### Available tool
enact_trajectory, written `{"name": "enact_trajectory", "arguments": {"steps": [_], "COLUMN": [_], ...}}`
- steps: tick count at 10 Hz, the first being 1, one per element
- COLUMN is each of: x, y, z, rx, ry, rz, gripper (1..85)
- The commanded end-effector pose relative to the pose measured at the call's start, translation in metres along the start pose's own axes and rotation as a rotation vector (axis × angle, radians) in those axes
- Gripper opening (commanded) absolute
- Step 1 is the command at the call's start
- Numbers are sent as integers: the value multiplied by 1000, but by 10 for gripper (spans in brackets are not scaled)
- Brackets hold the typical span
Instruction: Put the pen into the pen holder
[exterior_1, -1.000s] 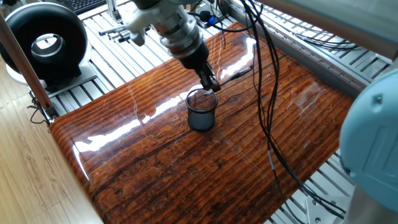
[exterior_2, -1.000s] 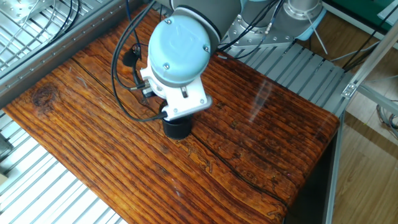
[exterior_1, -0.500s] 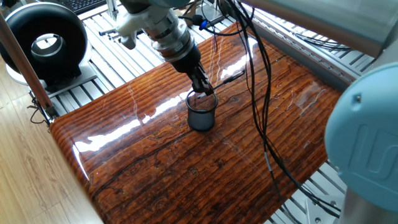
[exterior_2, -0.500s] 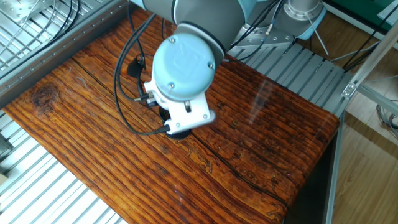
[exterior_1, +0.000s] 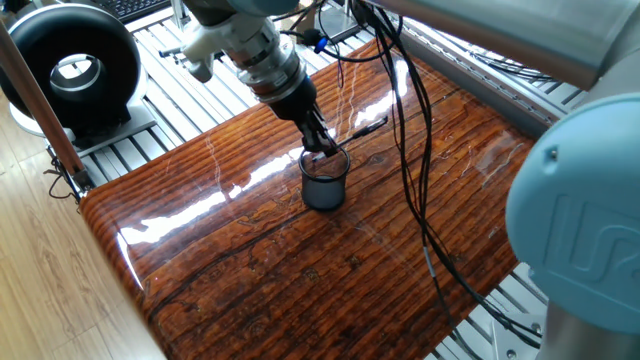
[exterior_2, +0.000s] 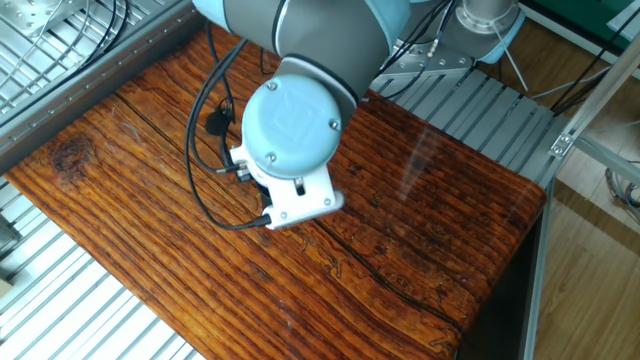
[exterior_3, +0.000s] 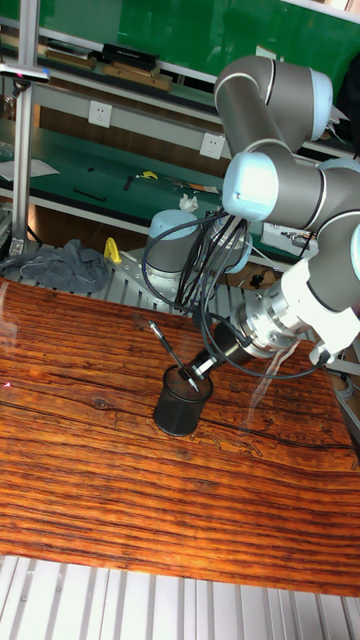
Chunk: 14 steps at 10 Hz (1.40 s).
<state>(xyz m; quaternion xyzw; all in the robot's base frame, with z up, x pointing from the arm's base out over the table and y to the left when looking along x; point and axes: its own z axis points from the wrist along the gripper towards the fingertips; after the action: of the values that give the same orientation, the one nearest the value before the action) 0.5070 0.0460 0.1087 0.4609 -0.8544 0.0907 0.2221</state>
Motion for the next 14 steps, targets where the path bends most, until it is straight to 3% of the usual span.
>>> {"name": "enact_trajectory", "arguments": {"steps": [1, 7, 14], "x": [-13, -24, -35], "y": [-1, -3, -4], "z": [2, 7, 14], "rx": [-15, -25, -37], "ry": [-19, -24, -34], "rz": [9, 22, 35], "gripper": [13, 17, 133]}}
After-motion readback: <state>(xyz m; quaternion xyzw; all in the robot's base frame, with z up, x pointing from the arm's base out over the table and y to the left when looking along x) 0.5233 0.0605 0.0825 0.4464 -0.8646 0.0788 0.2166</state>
